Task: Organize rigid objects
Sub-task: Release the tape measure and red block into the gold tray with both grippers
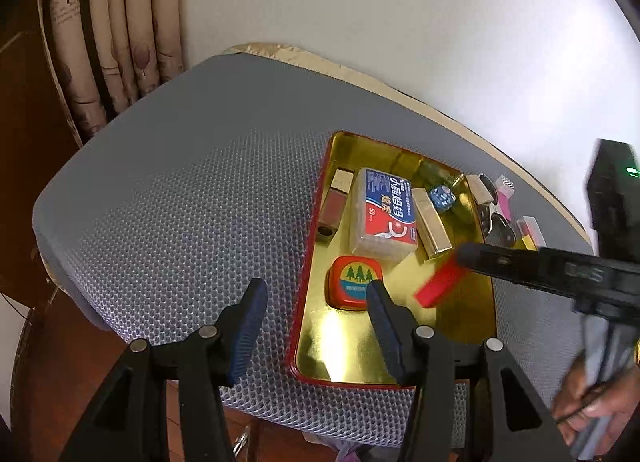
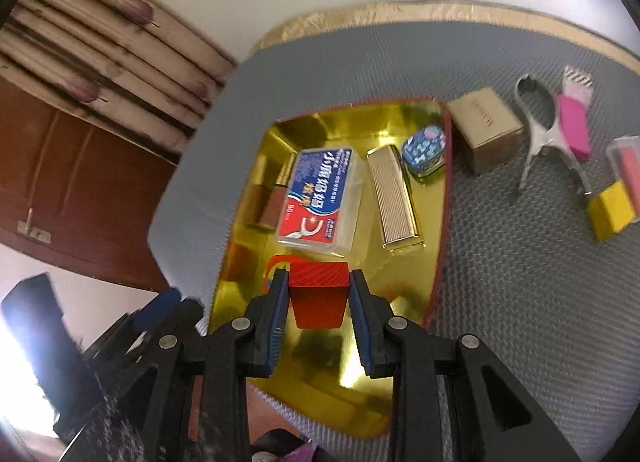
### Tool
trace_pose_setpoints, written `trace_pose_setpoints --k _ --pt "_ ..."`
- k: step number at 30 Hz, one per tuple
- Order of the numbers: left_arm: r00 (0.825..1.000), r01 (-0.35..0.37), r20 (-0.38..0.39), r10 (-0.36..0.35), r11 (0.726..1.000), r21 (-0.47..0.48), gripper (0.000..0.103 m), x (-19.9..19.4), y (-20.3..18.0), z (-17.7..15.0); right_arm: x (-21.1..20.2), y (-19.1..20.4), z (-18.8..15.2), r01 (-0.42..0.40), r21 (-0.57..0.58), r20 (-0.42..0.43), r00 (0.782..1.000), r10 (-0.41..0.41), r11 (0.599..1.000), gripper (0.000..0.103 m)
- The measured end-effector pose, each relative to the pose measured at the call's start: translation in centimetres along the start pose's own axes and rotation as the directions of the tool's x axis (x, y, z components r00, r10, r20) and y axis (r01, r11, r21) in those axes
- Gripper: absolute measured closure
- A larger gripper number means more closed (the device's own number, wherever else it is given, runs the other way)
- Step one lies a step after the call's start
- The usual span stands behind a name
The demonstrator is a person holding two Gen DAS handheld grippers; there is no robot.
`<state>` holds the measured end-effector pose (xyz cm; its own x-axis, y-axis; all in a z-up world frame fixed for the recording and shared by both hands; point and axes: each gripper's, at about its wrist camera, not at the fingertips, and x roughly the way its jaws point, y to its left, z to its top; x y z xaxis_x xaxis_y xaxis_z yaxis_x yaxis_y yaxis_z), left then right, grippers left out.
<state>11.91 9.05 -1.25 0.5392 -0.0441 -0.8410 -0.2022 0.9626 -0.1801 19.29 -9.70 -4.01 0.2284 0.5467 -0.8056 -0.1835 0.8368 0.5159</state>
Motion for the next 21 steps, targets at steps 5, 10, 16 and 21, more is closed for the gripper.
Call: trace_pose_setpoints --k 5,10,16,21 --pt "1.0 0.001 -0.01 -0.001 1.0 0.004 0.05 0.6 0.1 0.0 2.6 -0.2 1.2 0.037 0.007 -0.008 0.999 -0.036 0.999 0.073" --pt "1.0 -0.003 -0.029 0.002 1.0 -0.005 0.05 1.3 0.3 -0.1 1.7 0.1 1.9 0.048 -0.032 0.093 0.995 -0.045 0.998 0.061" --pt "0.999 -0.004 -0.042 0.004 1.0 0.009 0.05 1.7 0.0 -0.4 -4.3 -4.6 -1.7 0.166 -0.035 0.327 0.934 -0.146 0.985 0.04" --pt "0.999 0.026 -0.033 -0.024 0.996 0.085 0.05 1.5 -2.4 -0.8 -7.7 -13.2 -6.3 0.607 0.03 0.351 0.737 -0.577 0.794 0.032"
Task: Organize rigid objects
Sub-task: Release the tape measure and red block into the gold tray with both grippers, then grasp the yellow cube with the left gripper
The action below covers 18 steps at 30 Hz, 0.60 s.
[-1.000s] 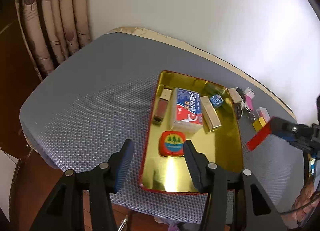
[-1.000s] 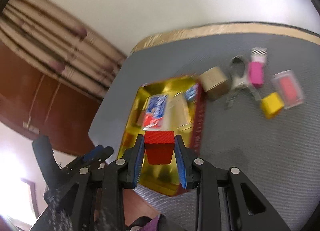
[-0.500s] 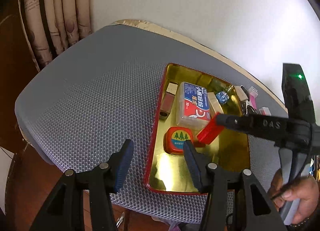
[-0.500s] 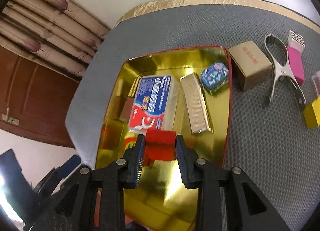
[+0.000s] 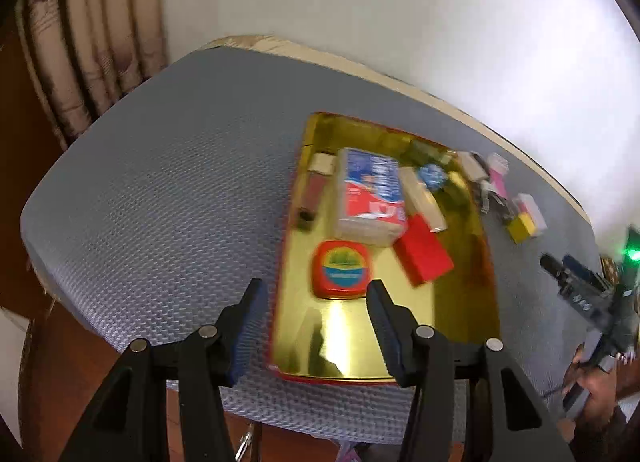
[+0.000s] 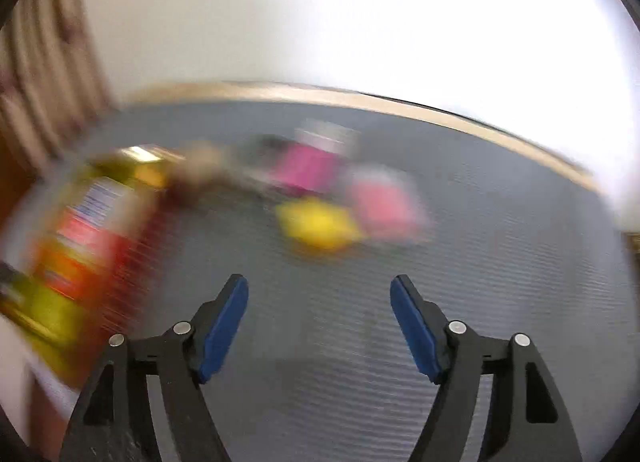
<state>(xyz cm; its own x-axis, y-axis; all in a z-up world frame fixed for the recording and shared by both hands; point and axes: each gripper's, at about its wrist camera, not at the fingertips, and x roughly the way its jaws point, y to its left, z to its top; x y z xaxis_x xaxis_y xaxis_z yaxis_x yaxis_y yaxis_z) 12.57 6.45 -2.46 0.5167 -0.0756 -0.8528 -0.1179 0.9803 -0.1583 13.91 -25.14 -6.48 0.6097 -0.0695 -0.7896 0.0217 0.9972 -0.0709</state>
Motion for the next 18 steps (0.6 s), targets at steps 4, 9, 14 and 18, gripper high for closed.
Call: trace_pose_setpoints --k 4,9,14,18 --pt "0.997 0.064 0.022 -0.067 0.99 0.125 0.05 -0.7 -4.3 0.1 1.3 -6.6 -2.8 0.206 -0.015 -0.041 0.978 -0.206 0.978 0.022" --pt "0.98 0.171 0.025 -0.195 0.91 0.378 0.05 -0.5 -13.6 1.7 1.8 -12.2 -4.4 0.237 0.096 -0.042 0.971 -0.234 0.967 0.008" --pt "0.971 0.217 -0.05 -0.236 0.765 0.607 0.049 3.0 -23.0 3.9 2.0 -13.0 -4.1 0.155 0.151 -0.029 0.988 -0.152 0.976 0.007" --pt "0.975 0.209 -0.099 -0.198 0.675 0.708 0.049 6.4 -28.2 5.0 1.1 -12.4 -4.2 0.097 0.16 0.016 0.995 -0.101 0.982 0.005"
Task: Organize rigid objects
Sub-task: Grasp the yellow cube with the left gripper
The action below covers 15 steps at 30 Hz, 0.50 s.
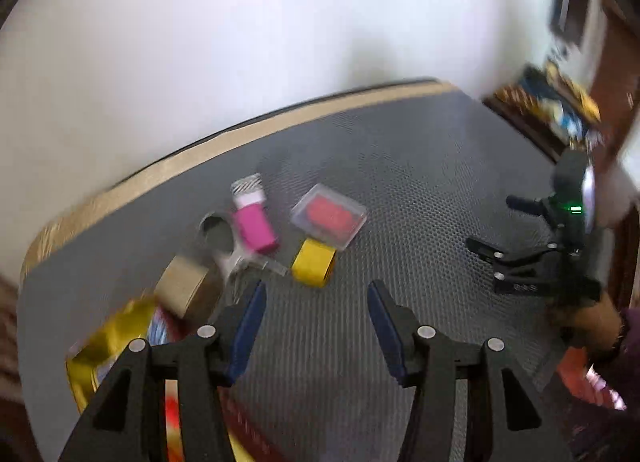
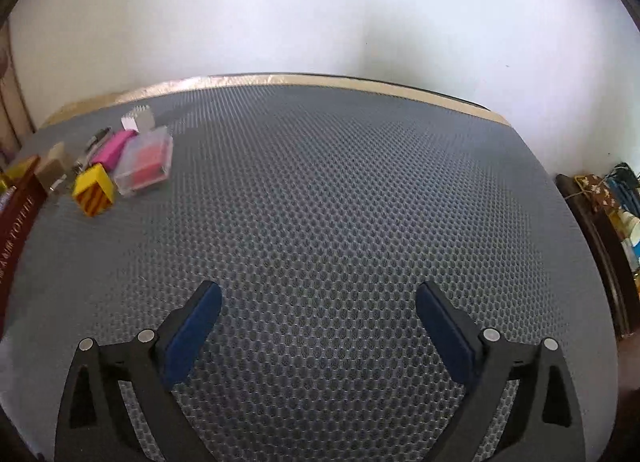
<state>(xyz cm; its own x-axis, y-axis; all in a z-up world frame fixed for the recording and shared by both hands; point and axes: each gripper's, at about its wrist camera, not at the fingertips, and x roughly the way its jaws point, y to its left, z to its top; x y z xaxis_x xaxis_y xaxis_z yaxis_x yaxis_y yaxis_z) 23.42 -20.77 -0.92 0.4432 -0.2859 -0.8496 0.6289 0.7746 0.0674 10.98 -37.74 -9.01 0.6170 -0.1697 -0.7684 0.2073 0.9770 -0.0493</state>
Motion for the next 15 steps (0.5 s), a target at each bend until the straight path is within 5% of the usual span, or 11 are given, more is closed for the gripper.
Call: trace_pose_setpoints --k 8,15 --pt "0.99 0.052 -0.134 -0.04 0.994 0.091 0.049 7.2 0.1 2.8 -0.6 -1.4 -0.4 -0.077 0.02 0.01 0.997 0.077 0.997 0.005" --pt "0.973 0.086 -0.223 -0.054 0.987 0.138 0.049 9.8 0.1 2.5 -0.6 -2.9 -0.9 -0.114 0.017 0.001 0.994 0.114 0.993 0.005"
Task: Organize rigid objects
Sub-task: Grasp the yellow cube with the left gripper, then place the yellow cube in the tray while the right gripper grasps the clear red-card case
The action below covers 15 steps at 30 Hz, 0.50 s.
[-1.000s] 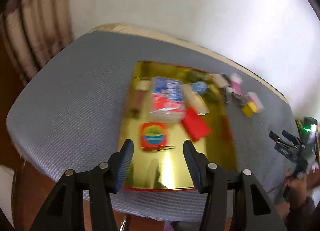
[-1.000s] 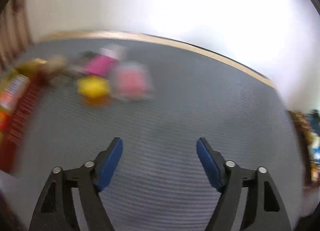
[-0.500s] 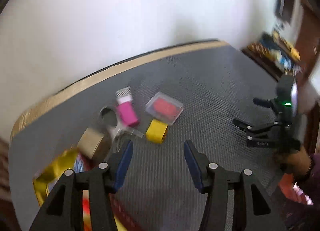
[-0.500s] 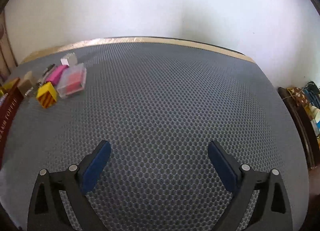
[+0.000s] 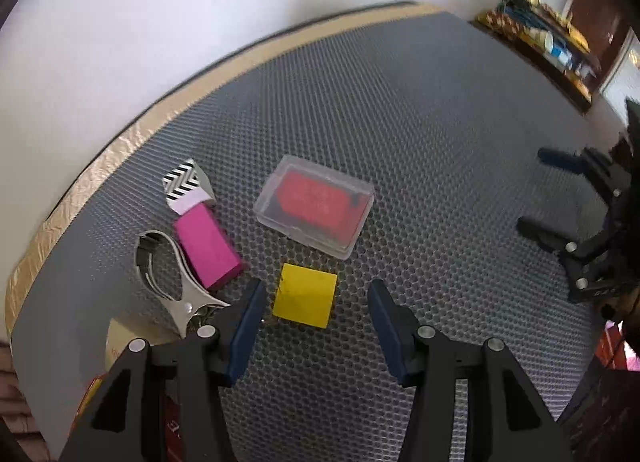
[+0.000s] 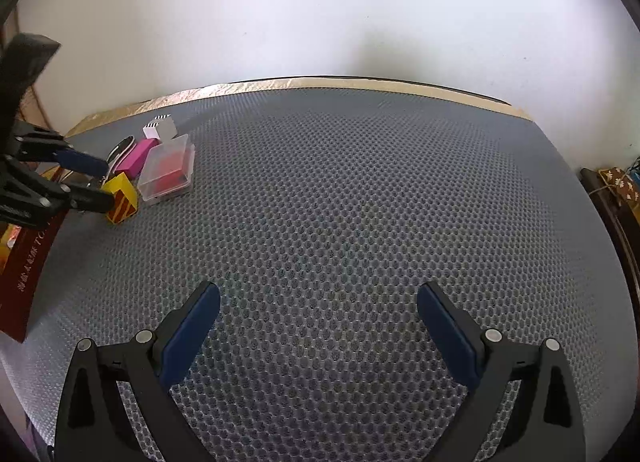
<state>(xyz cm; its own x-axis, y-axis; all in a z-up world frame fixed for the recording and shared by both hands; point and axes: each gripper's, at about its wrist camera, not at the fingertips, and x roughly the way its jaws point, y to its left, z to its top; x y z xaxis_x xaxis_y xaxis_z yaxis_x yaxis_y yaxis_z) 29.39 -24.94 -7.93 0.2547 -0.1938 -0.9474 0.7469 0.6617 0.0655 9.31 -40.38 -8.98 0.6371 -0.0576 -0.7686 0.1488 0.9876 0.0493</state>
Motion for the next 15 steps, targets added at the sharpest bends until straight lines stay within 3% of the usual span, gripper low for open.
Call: trace_pose_setpoints --k 9,10,11,13,15 --pt "0.999 -0.027 -0.041 0.027 1.0 0.004 0.049 2.4 0.5 -0.1 0.8 0.4 0.3 -0.019 0.0 -0.018 1.0 0.019 1.0 0.005" --pt "0.999 -0.013 -0.044 0.012 1.0 -0.018 0.052 2.7 0.7 -0.2 1.1 0.5 0.3 -0.022 -0.001 -0.027 0.999 0.022 1.0 0.005" --pt "0.999 0.033 -0.024 -0.035 0.998 -0.062 0.072 2.6 1.2 -0.4 1.2 0.5 0.4 -0.023 -0.001 -0.033 0.999 0.023 1.0 0.005" --pt "0.996 0.085 -0.016 -0.087 0.989 -0.117 0.073 2.5 1.8 -0.6 1.5 0.6 0.5 -0.024 0.001 -0.04 0.999 0.024 1.0 0.005" --pt "0.996 0.09 -0.001 -0.091 0.982 -0.168 0.073 2.0 1.9 -1.2 1.7 0.5 0.5 -0.022 0.006 -0.049 0.999 0.022 1.0 0.005"
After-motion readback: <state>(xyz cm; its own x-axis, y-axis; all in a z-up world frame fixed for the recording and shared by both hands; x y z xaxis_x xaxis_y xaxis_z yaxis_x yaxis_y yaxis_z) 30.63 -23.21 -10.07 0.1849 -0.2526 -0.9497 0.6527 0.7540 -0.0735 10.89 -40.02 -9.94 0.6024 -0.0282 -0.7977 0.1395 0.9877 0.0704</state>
